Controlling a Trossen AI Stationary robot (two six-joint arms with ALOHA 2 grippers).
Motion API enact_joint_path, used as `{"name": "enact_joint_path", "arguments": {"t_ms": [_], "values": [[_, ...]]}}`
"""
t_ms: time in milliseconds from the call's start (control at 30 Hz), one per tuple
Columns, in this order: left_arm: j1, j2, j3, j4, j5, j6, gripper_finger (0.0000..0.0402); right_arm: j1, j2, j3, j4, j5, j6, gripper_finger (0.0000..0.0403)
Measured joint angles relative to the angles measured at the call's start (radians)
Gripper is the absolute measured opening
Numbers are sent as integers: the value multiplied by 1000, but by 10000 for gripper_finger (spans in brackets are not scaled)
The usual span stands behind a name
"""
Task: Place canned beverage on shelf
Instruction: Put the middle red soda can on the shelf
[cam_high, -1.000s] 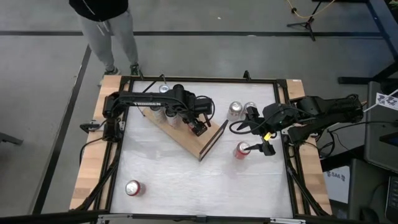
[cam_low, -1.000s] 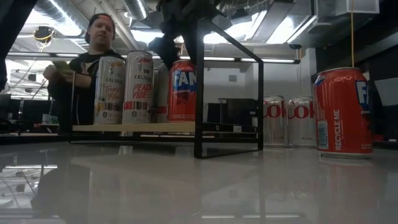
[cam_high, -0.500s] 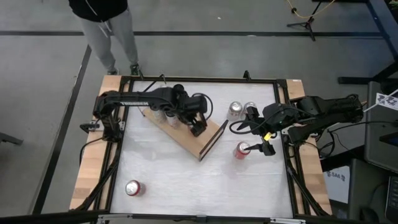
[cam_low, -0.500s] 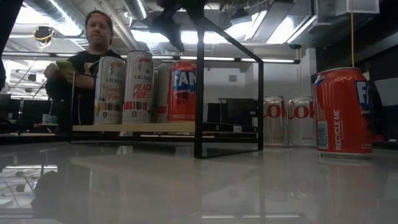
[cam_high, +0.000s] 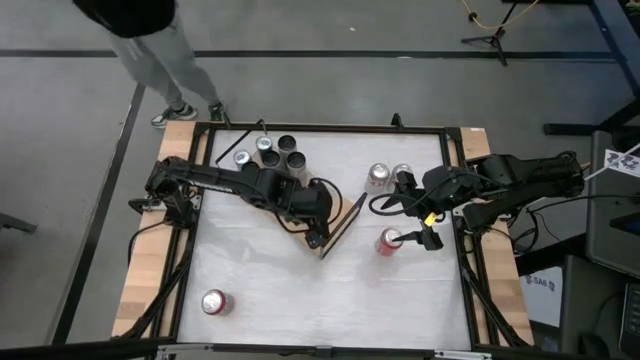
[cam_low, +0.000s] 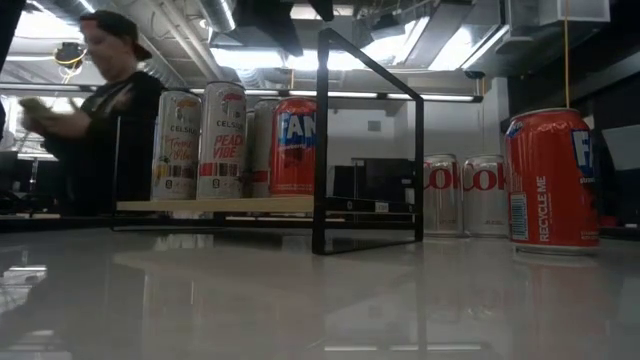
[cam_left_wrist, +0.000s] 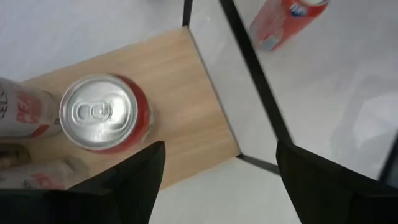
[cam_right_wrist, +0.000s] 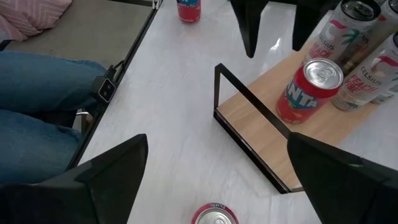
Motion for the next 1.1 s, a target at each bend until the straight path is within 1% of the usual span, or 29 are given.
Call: {"name": "enact_joint_path", "arguments": {"t_ms": [300, 533, 633, 733, 900, 1100], "values": [[-45, 54, -1, -17, -70, -4, 272, 0, 0, 0, -1, 0, 0, 379], [-37, 59, -1, -28, -110, 9, 255, 0, 0, 0, 0, 0, 0, 379], [-24, 60, -1, -29, -108, -2, 255, 0, 0, 0, 0, 0, 0, 379], [-11, 64, -1, -24, -79, -3, 255, 0, 0, 0, -1, 0, 0, 379], [2, 79, -1, -21, -79, -3, 253, 0, 0, 0, 0, 0, 0, 379], [9, 109, -1, -24, -64, -3, 227, 0, 0, 0, -1, 0, 0, 379]]}}
